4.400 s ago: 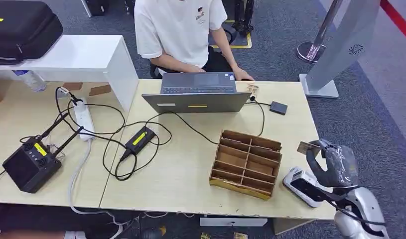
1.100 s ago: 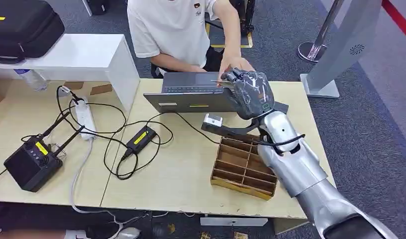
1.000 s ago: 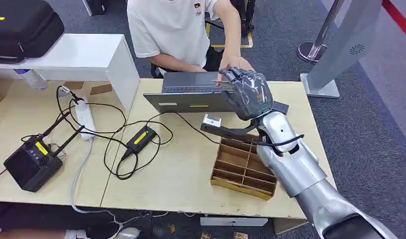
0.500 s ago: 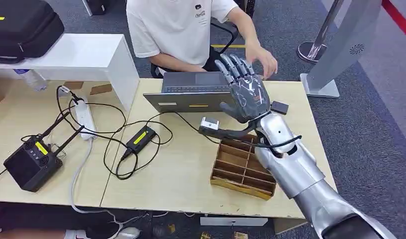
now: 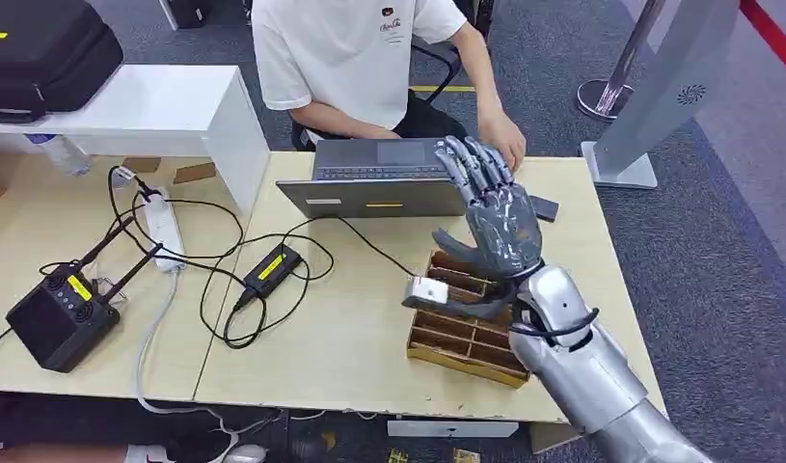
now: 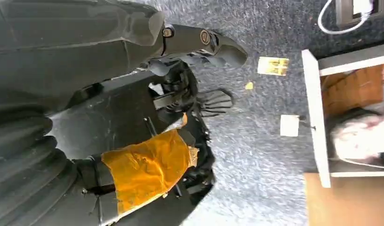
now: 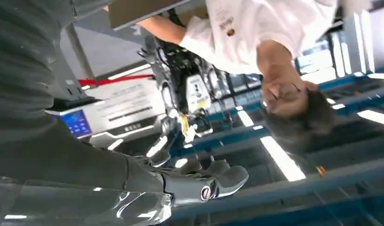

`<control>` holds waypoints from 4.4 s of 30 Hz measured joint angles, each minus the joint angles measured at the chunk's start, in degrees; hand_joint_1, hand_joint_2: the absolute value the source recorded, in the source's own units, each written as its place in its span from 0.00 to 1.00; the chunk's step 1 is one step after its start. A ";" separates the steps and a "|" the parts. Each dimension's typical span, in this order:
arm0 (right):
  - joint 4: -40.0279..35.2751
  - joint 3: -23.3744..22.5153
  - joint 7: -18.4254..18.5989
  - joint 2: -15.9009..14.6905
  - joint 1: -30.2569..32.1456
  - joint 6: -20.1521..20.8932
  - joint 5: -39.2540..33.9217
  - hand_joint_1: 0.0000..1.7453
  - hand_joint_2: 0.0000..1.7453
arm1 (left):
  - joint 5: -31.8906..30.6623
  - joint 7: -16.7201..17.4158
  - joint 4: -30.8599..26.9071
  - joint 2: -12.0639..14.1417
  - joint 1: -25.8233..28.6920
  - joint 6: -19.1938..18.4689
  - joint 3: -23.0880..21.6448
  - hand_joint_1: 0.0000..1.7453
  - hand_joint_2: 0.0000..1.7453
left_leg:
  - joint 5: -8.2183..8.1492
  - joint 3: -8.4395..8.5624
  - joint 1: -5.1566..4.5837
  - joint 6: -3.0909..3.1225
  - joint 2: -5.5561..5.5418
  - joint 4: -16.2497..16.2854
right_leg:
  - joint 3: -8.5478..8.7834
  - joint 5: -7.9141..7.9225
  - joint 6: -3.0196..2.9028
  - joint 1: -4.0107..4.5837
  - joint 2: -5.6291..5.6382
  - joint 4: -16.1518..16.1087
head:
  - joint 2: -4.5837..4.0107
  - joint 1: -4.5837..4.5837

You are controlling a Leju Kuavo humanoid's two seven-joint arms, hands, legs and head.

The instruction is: Pass the card to the sensor for recognition and then transmit it.

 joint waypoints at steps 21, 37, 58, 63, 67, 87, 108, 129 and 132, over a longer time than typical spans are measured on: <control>-23.18 -7.85 -11.54 -7.62 34.31 -3.52 -4.52 0.00 1.00 | 2.60 -5.16 -0.02 2.08 4.38 -0.35 7.96 0.00 1.00 | -0.04 0.00 0.00 -0.04 0.00 -0.06 | 0.03 -0.05 0.01 0.00 -0.02 -0.01 | 0.00 -0.02; -23.20 -7.85 -12.06 -7.62 38.76 -3.32 -5.16 0.00 1.00 | 2.60 -5.40 -0.04 2.05 4.68 -0.33 9.55 0.00 1.00 | -0.02 0.05 0.00 -0.05 0.02 -0.07 | 0.04 -0.03 0.00 0.00 0.00 0.00 | 0.00 -0.02; -8.93 1.99 0.91 -3.91 39.65 -3.28 12.53 0.00 1.00 | -4.48 -2.97 -0.61 1.29 4.19 0.68 12.11 0.00 1.00 | -0.01 0.06 0.00 -0.06 0.03 -0.10 | 0.05 -0.05 -0.02 0.00 0.00 0.01 | 0.00 -0.02; -6.74 3.89 1.99 -3.08 37.96 -3.32 13.38 0.00 1.00 | -5.29 -2.82 -0.74 0.68 3.94 1.11 12.41 0.00 1.00 | -0.01 0.06 0.00 -0.07 0.03 -0.10 | 0.05 -0.05 -0.02 0.00 0.01 0.00 | 0.00 -0.02; -4.82 5.60 4.22 -2.07 36.31 -3.34 16.40 0.00 1.00 | -6.73 -2.10 -0.96 0.28 3.72 1.14 12.44 0.00 1.00 | -0.01 0.07 0.00 -0.07 0.03 -0.10 | 0.04 -0.05 -0.02 0.00 0.01 0.01 | 0.00 -0.02; -0.36 5.68 8.02 6.19 27.89 -3.37 23.37 0.00 1.00 | -11.67 0.79 -0.96 -1.86 1.75 1.31 13.83 0.00 1.00 | 0.00 0.08 0.00 -0.07 0.03 -0.09 | 0.05 -0.02 -0.03 0.00 0.01 0.02 | 0.00 0.00; 5.39 -0.70 10.75 7.50 25.30 -3.37 25.68 0.00 1.00 | -14.65 2.56 -0.96 -2.14 1.25 0.48 14.10 0.00 1.00 | 0.00 0.07 0.00 -0.07 0.02 -0.09 | 0.05 -0.02 -0.03 0.00 0.00 0.02 | 0.00 -0.02; 6.41 -4.02 10.38 7.50 25.41 -3.37 25.62 0.00 1.00 | -15.48 2.84 -0.96 -2.14 1.27 -0.09 15.25 0.00 1.00 | 0.00 0.07 0.00 -0.07 0.02 -0.09 | 0.04 -0.02 -0.03 0.00 0.01 0.02 | 0.00 -0.02; 6.46 -4.57 10.67 7.50 25.42 -3.37 25.68 0.00 1.00 | -15.50 2.84 -0.96 -2.12 1.28 -0.20 15.41 0.00 1.00 | 0.00 0.07 0.00 -0.07 0.02 -0.09 | 0.04 -0.02 -0.03 0.00 0.01 0.02 | 0.00 -0.02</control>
